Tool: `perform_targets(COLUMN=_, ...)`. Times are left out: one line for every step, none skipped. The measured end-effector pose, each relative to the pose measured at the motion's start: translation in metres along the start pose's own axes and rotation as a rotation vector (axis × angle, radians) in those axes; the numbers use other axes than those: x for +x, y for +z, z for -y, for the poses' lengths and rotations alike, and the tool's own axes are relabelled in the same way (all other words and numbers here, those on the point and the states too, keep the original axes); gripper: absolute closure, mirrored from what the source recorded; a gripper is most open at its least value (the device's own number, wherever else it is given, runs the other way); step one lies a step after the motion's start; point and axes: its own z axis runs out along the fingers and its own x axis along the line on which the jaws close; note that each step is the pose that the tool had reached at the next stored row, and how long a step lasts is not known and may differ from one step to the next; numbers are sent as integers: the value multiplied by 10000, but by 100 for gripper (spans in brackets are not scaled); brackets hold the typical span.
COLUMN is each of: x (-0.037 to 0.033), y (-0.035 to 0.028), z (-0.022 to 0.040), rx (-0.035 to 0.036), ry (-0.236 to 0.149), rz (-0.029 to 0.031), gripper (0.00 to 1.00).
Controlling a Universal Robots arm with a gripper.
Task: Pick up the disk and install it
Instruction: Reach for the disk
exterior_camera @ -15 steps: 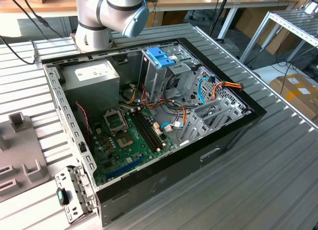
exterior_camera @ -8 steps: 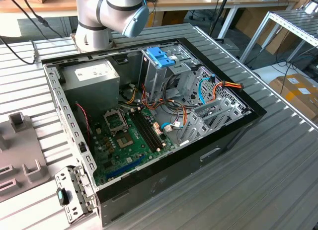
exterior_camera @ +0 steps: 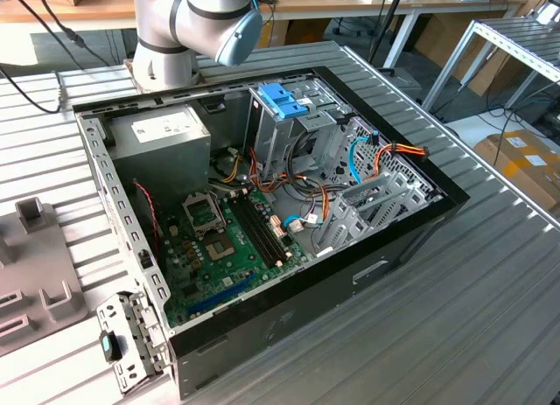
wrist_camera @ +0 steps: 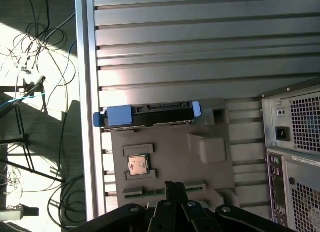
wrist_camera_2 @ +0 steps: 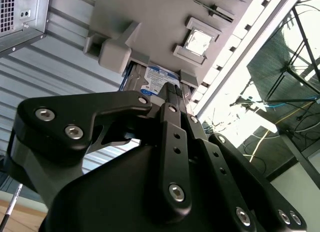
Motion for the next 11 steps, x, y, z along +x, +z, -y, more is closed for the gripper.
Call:
perform_targets(x=4, y=0, z=0, rx=0, ry=0, rz=-1, gripper=89)
perform_targets(x=7, y=0, z=1, rx=0, ry=0, rz=0, gripper=89)
perform_targets(x=11, y=0, z=1, rx=0, ry=0, rz=0, gripper=89)
perform_targets(x=15, y=-1, z=1, rx=0, ry=0, rz=0, gripper=89)
perform_targets(x=19, y=0, z=1, rx=0, ry=0, rz=0, gripper=89)
perform_targets(x=23, y=-1, z=2, rx=0, ry=0, rz=0, gripper=89)
perform_targets(x=26, y=-1, z=2, rx=0, ry=0, rz=0, gripper=89)
perform_targets(x=31, y=-1, z=2, rx=0, ry=0, rz=0, gripper=89)
perform_targets(x=36, y=-1, z=3, rx=0, ry=0, rz=0, gripper=89)
perform_targets(x=40, y=-1, z=3, rx=0, ry=0, rz=0, gripper=89)
perform_targets(x=43, y=-1, z=3, rx=-1, ry=0, rz=0, gripper=89)
